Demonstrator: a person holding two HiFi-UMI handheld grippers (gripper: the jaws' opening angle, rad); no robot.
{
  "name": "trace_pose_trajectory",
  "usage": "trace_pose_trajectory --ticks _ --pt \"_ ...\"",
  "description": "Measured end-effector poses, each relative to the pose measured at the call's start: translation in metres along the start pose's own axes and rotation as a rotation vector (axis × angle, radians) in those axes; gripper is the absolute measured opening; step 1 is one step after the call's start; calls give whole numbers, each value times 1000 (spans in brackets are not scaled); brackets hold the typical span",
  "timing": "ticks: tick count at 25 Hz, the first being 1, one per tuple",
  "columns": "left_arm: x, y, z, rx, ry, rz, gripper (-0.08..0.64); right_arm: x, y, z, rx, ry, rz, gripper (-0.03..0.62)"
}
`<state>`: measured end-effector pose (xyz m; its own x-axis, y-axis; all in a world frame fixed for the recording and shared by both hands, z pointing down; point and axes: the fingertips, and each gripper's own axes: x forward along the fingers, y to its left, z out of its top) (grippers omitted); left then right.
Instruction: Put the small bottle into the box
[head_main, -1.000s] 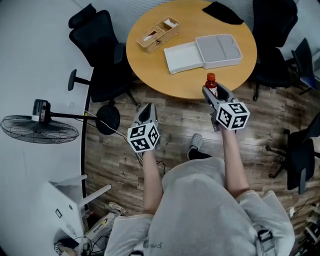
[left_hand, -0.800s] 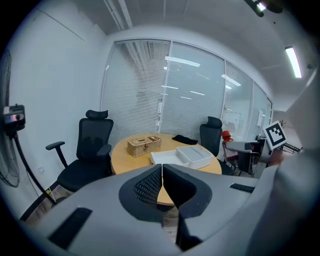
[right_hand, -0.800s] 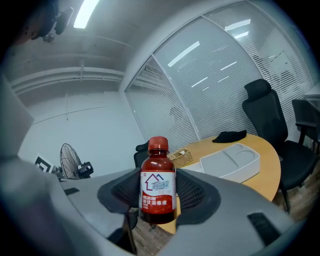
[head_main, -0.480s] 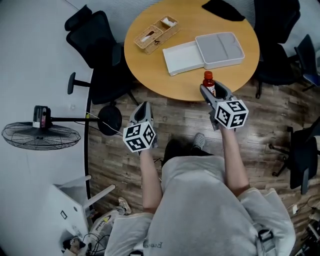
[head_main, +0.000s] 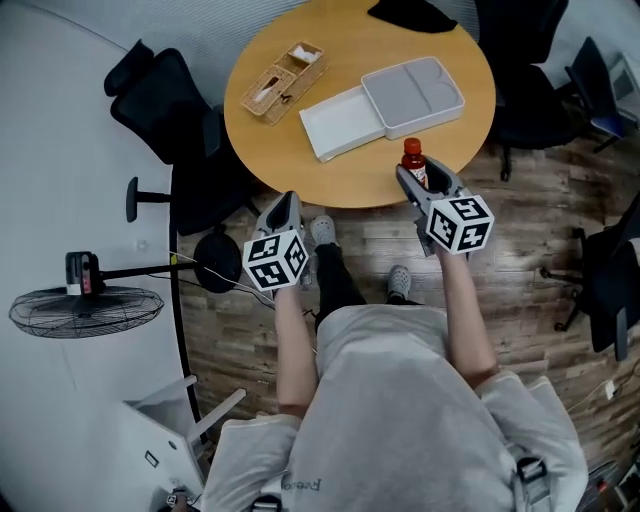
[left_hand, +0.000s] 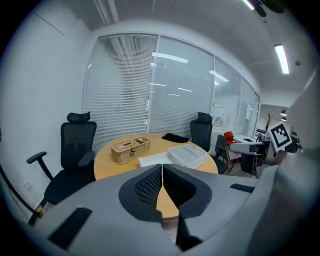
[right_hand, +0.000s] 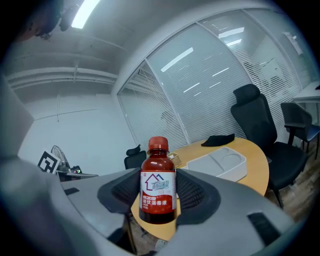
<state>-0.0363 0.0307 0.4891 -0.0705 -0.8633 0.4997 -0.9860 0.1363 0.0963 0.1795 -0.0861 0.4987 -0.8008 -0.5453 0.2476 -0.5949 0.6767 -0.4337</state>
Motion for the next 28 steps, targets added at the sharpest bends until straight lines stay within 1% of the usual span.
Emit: trace_pose_trajectory --ticks 3,5,9,15,18,22,28 --pt "19 -4 14 44 -3 -56 29 2 -14 13 15 -47 -54 224" --pt "36 1 22 46 -4 -84 29 7 -21 17 19 -60 -86 224" --pt "71 4 38 39 0 -149 29 19 -33 15 34 -57 -149 224" --pt "127 16 63 83 26 -237 29 46 -48 23 48 -71 -256 224" --pt "150 26 79 86 31 -271 29 64 -50 26 58 -68 -291 224" --pt "176 32 100 78 18 -339 29 89 -53 38 52 -74 -333 224" --pt "208 55 105 81 48 -413 29 138 -45 39 39 -52 -367 224"
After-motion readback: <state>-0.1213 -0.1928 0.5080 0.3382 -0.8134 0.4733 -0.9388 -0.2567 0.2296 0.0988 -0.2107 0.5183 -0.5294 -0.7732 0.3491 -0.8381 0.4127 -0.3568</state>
